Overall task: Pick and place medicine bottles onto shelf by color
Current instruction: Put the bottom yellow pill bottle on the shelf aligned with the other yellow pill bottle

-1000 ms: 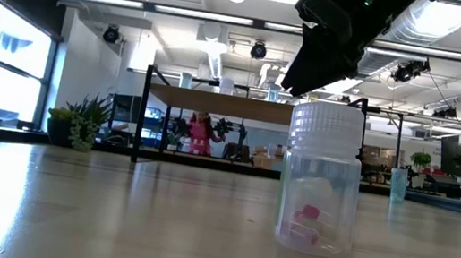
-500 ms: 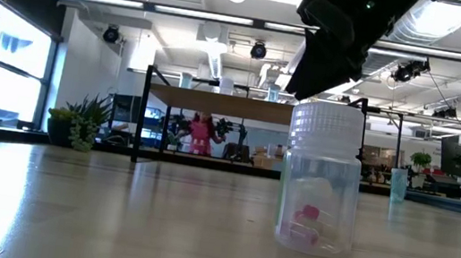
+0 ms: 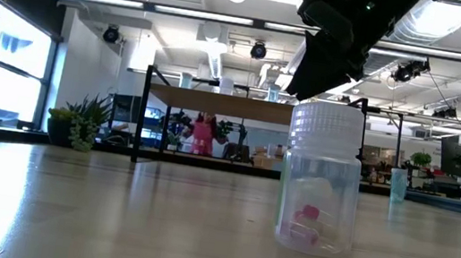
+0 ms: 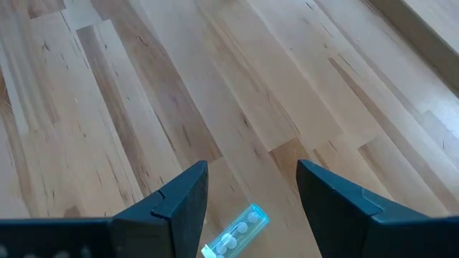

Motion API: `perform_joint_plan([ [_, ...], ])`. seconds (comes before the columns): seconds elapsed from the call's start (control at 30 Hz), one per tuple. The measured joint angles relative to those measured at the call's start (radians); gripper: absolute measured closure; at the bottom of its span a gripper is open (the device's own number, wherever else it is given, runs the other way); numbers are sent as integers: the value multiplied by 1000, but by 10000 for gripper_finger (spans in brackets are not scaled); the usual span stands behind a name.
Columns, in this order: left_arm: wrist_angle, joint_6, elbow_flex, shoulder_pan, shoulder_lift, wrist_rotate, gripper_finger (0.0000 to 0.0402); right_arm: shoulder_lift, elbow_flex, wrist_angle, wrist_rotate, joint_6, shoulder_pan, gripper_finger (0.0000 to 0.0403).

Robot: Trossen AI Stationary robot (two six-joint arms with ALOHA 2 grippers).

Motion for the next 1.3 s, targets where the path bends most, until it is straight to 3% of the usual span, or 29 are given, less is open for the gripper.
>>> perform_joint_plan([
  [0.27,13,8,0,1,50,11,204,0,0,-2,0,0,0,199],
  [0.53,140,68,0,8,73,37,204,0,0,-4,0,0,0,199],
  [1.3,124,53,-1,55,194,165,204,0,0,-13,0,1,0,199],
])
